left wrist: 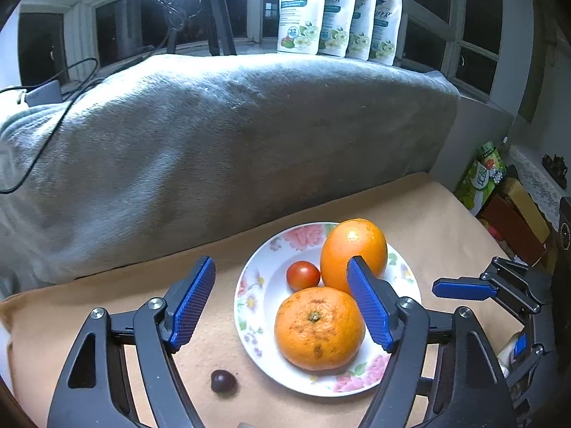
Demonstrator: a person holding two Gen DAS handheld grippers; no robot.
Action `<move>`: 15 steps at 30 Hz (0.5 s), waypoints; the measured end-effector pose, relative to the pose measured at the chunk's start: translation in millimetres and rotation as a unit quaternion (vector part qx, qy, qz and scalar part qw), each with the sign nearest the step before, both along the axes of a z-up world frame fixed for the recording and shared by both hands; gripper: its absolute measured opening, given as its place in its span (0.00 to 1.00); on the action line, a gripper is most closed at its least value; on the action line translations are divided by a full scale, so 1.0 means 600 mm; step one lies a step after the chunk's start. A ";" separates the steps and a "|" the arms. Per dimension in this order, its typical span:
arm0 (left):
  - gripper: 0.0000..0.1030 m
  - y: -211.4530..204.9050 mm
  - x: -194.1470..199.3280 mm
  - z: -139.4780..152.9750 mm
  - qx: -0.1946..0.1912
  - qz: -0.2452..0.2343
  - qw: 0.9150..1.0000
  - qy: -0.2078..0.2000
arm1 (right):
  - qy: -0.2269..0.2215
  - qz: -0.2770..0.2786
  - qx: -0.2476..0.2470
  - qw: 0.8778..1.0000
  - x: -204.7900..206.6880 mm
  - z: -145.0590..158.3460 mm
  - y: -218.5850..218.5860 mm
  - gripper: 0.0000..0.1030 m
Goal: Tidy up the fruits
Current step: 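Move both grippers back from the plate toward the remaining small fruits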
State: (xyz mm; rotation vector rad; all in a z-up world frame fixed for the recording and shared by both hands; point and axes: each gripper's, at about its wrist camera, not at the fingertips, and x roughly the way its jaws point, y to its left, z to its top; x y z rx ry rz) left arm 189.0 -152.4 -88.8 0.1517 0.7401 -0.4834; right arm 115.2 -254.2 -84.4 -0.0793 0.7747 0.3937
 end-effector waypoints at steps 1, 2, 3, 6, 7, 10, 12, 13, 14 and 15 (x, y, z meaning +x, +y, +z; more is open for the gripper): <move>0.74 0.001 -0.002 0.002 0.002 0.001 1.000 -0.002 | -0.002 0.000 -0.001 1.000 -0.002 0.001 0.002 0.89; 0.74 0.002 -0.005 0.004 0.004 0.003 1.000 -0.004 | -0.004 -0.001 -0.002 1.000 -0.004 0.003 0.003 0.90; 0.74 0.004 -0.009 0.007 0.007 0.005 1.000 -0.007 | -0.006 -0.001 -0.004 1.000 -0.006 0.005 0.005 0.90; 0.74 0.012 -0.019 0.015 0.011 0.011 1.000 -0.017 | -0.008 -0.001 -0.005 1.000 -0.013 0.010 0.011 0.90; 0.74 0.014 -0.022 0.018 0.011 0.012 1.000 -0.018 | -0.010 -0.001 -0.006 1.000 -0.015 0.012 0.013 0.90; 0.74 0.025 -0.034 0.028 0.010 0.018 0.999 -0.026 | -0.012 -0.003 -0.008 1.000 -0.022 0.018 0.019 0.90; 0.74 0.033 -0.040 0.035 0.008 0.020 0.999 -0.031 | -0.013 -0.004 -0.010 1.000 -0.027 0.022 0.023 0.90; 0.74 0.037 -0.043 0.037 0.008 0.022 0.999 -0.033 | -0.014 -0.004 -0.012 1.000 -0.029 0.024 0.026 0.90; 0.74 0.042 -0.047 0.039 0.007 0.025 0.999 -0.035 | -0.014 -0.005 -0.013 1.000 -0.031 0.026 0.029 0.90; 0.74 0.048 -0.052 0.042 0.006 0.028 0.999 -0.037 | -0.015 -0.005 -0.014 1.000 -0.034 0.028 0.033 0.90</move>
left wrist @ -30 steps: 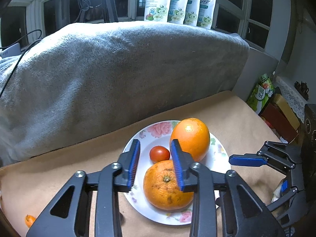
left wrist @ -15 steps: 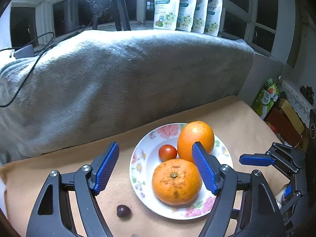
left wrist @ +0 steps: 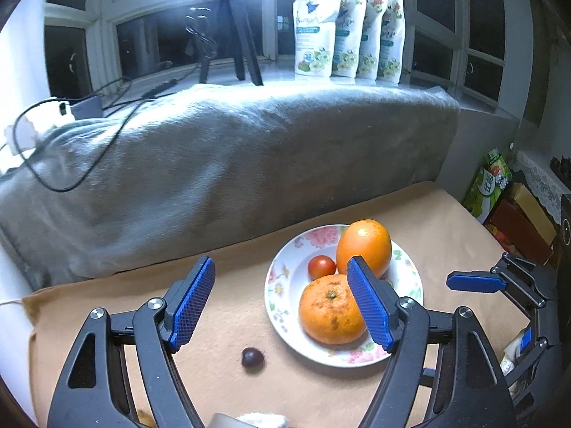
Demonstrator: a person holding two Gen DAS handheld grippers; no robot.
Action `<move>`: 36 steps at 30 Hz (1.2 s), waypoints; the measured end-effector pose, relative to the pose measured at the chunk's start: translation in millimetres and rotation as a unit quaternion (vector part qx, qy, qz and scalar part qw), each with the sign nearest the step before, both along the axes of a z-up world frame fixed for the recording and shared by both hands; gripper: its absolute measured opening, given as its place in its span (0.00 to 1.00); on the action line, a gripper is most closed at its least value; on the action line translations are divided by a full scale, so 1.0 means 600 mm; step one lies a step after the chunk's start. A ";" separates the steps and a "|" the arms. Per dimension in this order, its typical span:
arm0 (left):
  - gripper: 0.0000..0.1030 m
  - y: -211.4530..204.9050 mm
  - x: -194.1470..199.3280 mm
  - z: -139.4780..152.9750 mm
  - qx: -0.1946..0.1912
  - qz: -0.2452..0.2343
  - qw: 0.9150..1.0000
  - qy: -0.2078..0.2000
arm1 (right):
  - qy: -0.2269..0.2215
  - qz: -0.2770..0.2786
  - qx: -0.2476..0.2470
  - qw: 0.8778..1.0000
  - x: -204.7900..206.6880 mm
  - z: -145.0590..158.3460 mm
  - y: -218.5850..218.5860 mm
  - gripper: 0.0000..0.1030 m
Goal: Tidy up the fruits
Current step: 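Move both grippers back from the plate toward the remaining small fruits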
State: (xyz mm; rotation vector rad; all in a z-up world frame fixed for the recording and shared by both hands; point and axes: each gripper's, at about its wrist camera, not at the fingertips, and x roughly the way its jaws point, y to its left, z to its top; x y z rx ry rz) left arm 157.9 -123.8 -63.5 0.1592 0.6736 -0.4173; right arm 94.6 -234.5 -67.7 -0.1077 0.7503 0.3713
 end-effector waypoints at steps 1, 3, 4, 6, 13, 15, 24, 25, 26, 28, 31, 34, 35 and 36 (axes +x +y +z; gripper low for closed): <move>0.74 0.005 -0.003 0.002 -0.001 0.002 1.000 -0.001 | -0.001 0.000 -0.001 1.000 -0.002 0.002 0.003 0.90; 0.74 0.017 -0.010 0.006 -0.003 0.007 1.000 -0.004 | -0.004 0.001 -0.003 1.000 -0.007 0.006 0.010 0.90; 0.74 0.024 -0.014 0.008 -0.006 0.009 1.000 -0.005 | -0.005 0.002 -0.004 1.000 -0.010 0.009 0.015 0.90; 0.74 0.038 -0.024 0.013 -0.011 0.013 1.000 -0.009 | -0.007 0.004 -0.006 1.000 -0.013 0.012 0.024 0.90; 0.74 0.082 -0.056 0.027 -0.019 0.032 0.999 -0.023 | -0.007 0.007 -0.004 1.000 -0.026 0.019 0.054 0.90; 0.74 0.095 -0.064 0.030 -0.021 0.039 0.999 -0.026 | -0.007 0.007 0.002 1.000 -0.029 0.020 0.060 0.90; 0.74 0.162 -0.095 0.029 -0.040 0.079 0.995 -0.036 | -0.014 0.003 0.018 1.000 -0.044 0.026 0.079 0.90; 0.74 0.171 -0.099 0.026 -0.043 0.086 0.995 -0.036 | -0.018 0.003 0.018 1.000 -0.047 0.027 0.081 0.90; 0.74 0.181 -0.102 0.022 -0.045 0.095 0.994 -0.035 | -0.024 0.002 0.018 1.000 -0.051 0.028 0.083 0.90; 0.74 0.204 -0.114 0.011 -0.047 0.114 0.992 -0.033 | -0.033 0.001 0.019 0.999 -0.058 0.027 0.088 0.90; 0.74 0.240 -0.129 -0.009 -0.048 0.145 0.988 -0.023 | -0.036 -0.003 0.021 0.999 -0.061 0.024 0.092 0.90; 0.74 0.285 -0.144 -0.031 -0.069 0.181 0.981 -0.005 | -0.035 -0.004 0.027 0.999 -0.062 0.017 0.096 0.90; 0.74 0.297 -0.147 -0.037 -0.073 0.194 0.978 -0.001 | -0.034 -0.004 0.029 0.999 -0.062 0.014 0.098 0.90; 0.74 0.311 -0.151 -0.045 -0.074 0.209 0.975 0.003 | -0.033 -0.003 0.031 0.999 -0.062 0.012 0.100 0.90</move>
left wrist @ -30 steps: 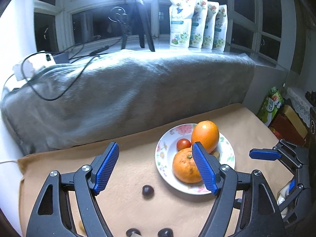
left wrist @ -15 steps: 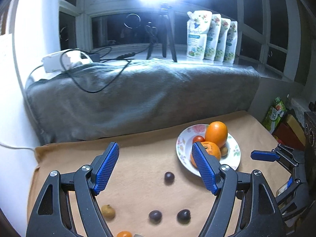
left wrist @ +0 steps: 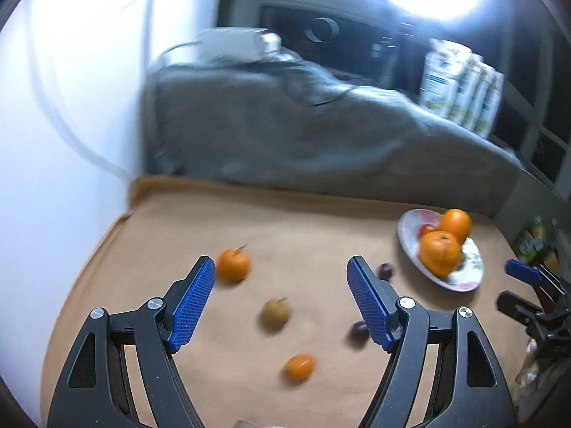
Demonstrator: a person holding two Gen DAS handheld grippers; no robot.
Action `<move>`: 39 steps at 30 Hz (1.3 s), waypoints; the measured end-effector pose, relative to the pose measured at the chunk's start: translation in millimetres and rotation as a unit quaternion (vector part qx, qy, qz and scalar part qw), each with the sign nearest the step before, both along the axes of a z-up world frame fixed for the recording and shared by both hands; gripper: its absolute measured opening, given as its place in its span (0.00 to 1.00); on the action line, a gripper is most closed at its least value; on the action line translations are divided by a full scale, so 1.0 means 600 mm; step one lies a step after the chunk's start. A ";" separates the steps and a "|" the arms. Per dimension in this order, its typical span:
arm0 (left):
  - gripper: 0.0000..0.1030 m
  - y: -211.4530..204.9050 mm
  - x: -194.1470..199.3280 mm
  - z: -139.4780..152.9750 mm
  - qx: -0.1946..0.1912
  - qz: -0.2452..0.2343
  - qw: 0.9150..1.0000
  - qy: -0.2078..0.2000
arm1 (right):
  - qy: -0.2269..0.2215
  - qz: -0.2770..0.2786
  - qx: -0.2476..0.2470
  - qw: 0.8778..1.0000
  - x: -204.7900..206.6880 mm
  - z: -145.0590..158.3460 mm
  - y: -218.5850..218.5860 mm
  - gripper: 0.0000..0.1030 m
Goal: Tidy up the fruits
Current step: 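Move both grippers back from the plate toward the remaining small fruits, then close the left gripper on the brown pear-shaped fruit while the right gripper grasps a dark plum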
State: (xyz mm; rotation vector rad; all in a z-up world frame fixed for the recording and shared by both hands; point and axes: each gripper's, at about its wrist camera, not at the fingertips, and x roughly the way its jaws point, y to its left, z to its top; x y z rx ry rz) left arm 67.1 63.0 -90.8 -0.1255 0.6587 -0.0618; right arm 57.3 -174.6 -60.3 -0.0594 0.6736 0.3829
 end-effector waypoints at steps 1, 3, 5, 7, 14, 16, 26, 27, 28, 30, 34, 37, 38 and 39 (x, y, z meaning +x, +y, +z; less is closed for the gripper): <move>0.74 0.009 -0.003 -0.005 0.000 0.009 1.000 0.001 | 0.001 0.001 0.001 1.000 -0.001 -0.002 0.002 0.90; 0.74 0.024 -0.009 -0.016 -0.005 0.022 1.000 0.005 | 0.005 0.002 0.001 1.000 -0.001 -0.008 0.007 0.90; 0.74 0.031 -0.013 -0.025 -0.011 0.025 1.000 0.010 | 0.006 -0.001 -0.002 1.000 0.000 -0.012 0.011 0.90; 0.74 0.033 -0.015 -0.035 -0.013 0.025 0.999 0.015 | 0.011 -0.001 0.000 1.000 0.001 -0.017 0.014 0.90; 0.68 0.027 -0.015 -0.060 -0.026 0.010 0.999 0.029 | 0.040 0.010 0.008 0.999 0.006 -0.036 0.031 0.90; 0.67 0.026 -0.011 -0.066 -0.034 0.004 0.999 0.034 | 0.047 0.014 0.007 0.999 0.006 -0.043 0.037 0.90; 0.53 0.010 0.006 -0.098 -0.038 -0.021 0.997 0.060 | 0.075 0.038 -0.009 0.996 0.022 -0.083 0.071 0.86; 0.51 0.008 0.007 -0.100 -0.038 -0.022 0.997 0.062 | 0.078 0.040 -0.012 0.996 0.024 -0.087 0.074 0.83; 0.50 0.007 0.009 -0.101 -0.038 -0.023 0.997 0.064 | 0.082 0.042 -0.013 0.996 0.026 -0.092 0.077 0.83; 0.49 0.005 0.013 -0.104 -0.038 -0.025 0.997 0.067 | 0.088 0.043 -0.013 0.995 0.030 -0.098 0.080 0.78; 0.46 0.002 0.021 -0.110 -0.039 -0.030 0.996 0.073 | 0.099 0.046 -0.015 0.994 0.034 -0.108 0.083 0.71; 0.44 0.000 0.029 -0.118 -0.042 -0.033 0.995 0.082 | 0.108 0.049 -0.018 0.993 0.038 -0.114 0.086 0.65; 0.44 0.000 0.031 -0.120 -0.044 -0.034 0.995 0.084 | 0.109 0.050 -0.018 0.993 0.038 -0.115 0.087 0.64; 0.43 0.000 0.034 -0.122 -0.046 -0.035 0.995 0.087 | 0.110 0.051 -0.020 0.992 0.039 -0.116 0.089 0.63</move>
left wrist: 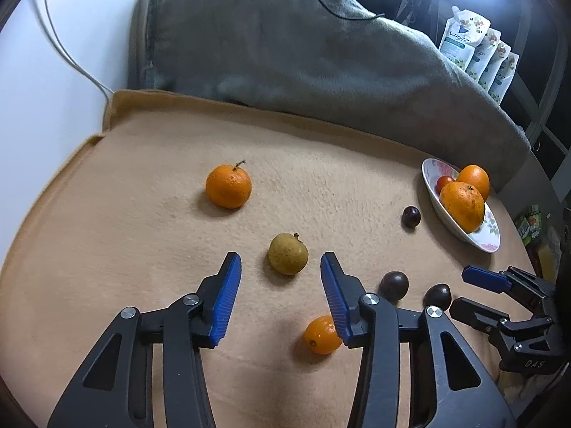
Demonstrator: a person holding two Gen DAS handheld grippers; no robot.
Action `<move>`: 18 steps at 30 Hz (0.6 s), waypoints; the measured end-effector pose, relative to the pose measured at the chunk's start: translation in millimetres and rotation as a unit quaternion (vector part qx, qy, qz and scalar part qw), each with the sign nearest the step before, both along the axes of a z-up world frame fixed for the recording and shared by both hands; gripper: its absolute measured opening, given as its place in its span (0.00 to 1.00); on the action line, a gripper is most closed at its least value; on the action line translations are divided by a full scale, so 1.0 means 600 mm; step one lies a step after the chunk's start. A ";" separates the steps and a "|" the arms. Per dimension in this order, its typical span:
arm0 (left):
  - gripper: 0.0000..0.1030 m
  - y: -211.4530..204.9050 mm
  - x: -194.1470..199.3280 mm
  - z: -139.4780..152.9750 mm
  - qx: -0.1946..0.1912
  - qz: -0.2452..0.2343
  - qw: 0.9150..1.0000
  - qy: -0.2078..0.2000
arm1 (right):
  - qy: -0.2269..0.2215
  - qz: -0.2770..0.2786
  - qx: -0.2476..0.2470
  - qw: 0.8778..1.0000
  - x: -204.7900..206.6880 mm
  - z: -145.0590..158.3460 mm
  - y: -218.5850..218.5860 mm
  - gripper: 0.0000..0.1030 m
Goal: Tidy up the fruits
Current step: 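Close the left gripper on the brown pear-shaped fruit while the right gripper grasps a dark plum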
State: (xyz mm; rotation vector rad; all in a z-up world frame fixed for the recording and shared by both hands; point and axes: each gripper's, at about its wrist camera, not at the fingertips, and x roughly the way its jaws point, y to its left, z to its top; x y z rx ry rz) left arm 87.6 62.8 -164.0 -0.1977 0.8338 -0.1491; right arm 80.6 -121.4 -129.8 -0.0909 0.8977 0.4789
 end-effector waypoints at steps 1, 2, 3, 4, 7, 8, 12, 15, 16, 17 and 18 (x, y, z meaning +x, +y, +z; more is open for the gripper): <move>0.42 -0.001 0.002 -0.003 -0.002 -0.001 1.000 0.002 | 0.001 0.001 -0.002 1.000 0.001 -0.001 0.002 0.63; 0.41 -0.001 0.005 -0.005 -0.002 -0.002 1.000 0.004 | 0.002 0.004 -0.004 1.000 0.002 -0.002 0.004 0.62; 0.40 -0.002 0.008 -0.008 -0.002 -0.003 1.000 0.006 | 0.004 0.006 -0.006 1.000 0.004 -0.003 0.006 0.60; 0.40 -0.001 0.010 -0.009 -0.004 -0.004 1.000 0.008 | 0.005 0.007 -0.008 1.000 0.005 -0.003 0.007 0.59; 0.39 0.000 0.018 -0.015 -0.009 -0.004 1.000 0.014 | 0.012 0.009 -0.015 1.000 0.012 -0.008 0.012 0.52; 0.39 0.001 0.021 -0.016 -0.010 -0.005 1.000 0.016 | 0.014 0.010 -0.016 1.000 0.013 -0.009 0.012 0.52; 0.36 0.000 0.031 -0.020 -0.013 -0.010 1.000 0.027 | 0.021 0.013 -0.017 1.000 0.019 -0.015 0.015 0.47; 0.34 0.000 0.039 -0.024 -0.015 -0.011 0.999 0.034 | 0.023 0.015 -0.018 0.999 0.021 -0.018 0.017 0.43; 0.33 0.001 0.041 -0.025 -0.015 -0.011 0.999 0.035 | 0.024 0.016 -0.019 0.999 0.021 -0.018 0.018 0.42; 0.33 0.001 0.043 -0.025 -0.015 -0.010 0.999 0.038 | 0.024 0.017 -0.019 0.999 0.021 -0.019 0.018 0.38; 0.32 -0.001 0.044 -0.027 -0.015 -0.010 0.999 0.039 | 0.025 0.018 -0.019 0.999 0.021 -0.020 0.019 0.35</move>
